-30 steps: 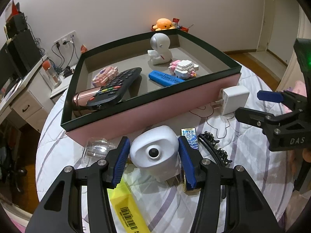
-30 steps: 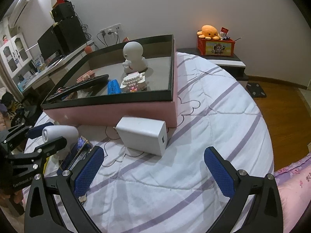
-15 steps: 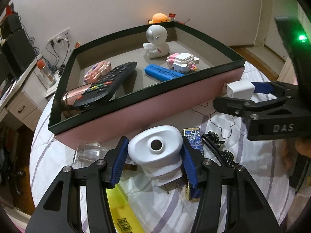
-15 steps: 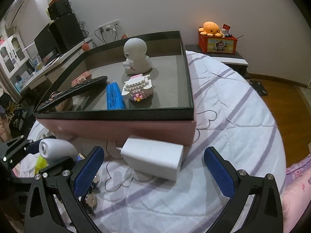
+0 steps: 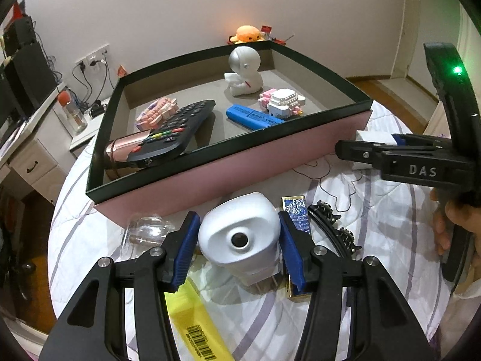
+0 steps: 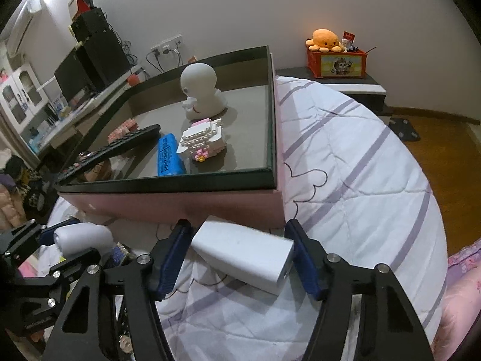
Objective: Organize rigid objects
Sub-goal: 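Lower the left gripper onto the white plug-in device while the right gripper lowers onto the white charger, then grasp the white plug-in device with the left gripper while the right gripper grasps the white charger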
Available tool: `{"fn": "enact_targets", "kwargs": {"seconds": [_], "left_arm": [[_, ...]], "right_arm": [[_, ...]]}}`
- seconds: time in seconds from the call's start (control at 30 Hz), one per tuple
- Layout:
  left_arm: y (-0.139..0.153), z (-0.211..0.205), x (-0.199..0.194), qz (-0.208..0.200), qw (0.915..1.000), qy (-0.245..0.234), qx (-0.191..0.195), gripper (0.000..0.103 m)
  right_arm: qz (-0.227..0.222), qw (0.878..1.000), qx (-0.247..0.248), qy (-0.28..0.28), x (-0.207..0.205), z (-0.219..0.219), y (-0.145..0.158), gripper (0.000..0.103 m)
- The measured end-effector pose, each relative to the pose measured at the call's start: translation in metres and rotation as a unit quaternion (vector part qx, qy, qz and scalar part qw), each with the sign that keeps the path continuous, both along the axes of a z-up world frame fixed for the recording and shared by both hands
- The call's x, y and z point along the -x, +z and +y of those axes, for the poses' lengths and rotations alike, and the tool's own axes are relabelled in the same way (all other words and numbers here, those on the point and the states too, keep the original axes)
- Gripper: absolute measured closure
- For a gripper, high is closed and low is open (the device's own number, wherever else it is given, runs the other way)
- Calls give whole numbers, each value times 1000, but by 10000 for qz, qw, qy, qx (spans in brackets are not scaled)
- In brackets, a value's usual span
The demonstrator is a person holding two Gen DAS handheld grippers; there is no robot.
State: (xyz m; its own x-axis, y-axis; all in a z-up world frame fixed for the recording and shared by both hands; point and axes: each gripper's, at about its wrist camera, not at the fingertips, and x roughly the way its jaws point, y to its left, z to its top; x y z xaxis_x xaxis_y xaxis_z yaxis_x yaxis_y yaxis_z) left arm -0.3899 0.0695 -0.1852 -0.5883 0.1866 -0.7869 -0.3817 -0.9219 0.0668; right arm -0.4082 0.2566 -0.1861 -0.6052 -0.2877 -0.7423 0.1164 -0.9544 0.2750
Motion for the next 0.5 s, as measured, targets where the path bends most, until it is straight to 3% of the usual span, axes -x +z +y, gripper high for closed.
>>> {"fn": "enact_targets", "kwargs": {"seconds": [0.2,0.23,0.27,0.5], "left_arm": [[9,-3,-9,98,9999,5,-28,50],[11,-3,-11,120,9999,-31,-36,50],[13,-4,-13,139,9999,-36,-51,50],[18,-11,-28,179,9998,-29,-115,51]], "right_arm": [[14,9999,64,141,-13,-3,7,39],[46,9998,107,173,-15,-4,9,55],[70,9996,171,230,-18,-5,12,59],[103,9994,13,342,-32,-12,17,61]]}}
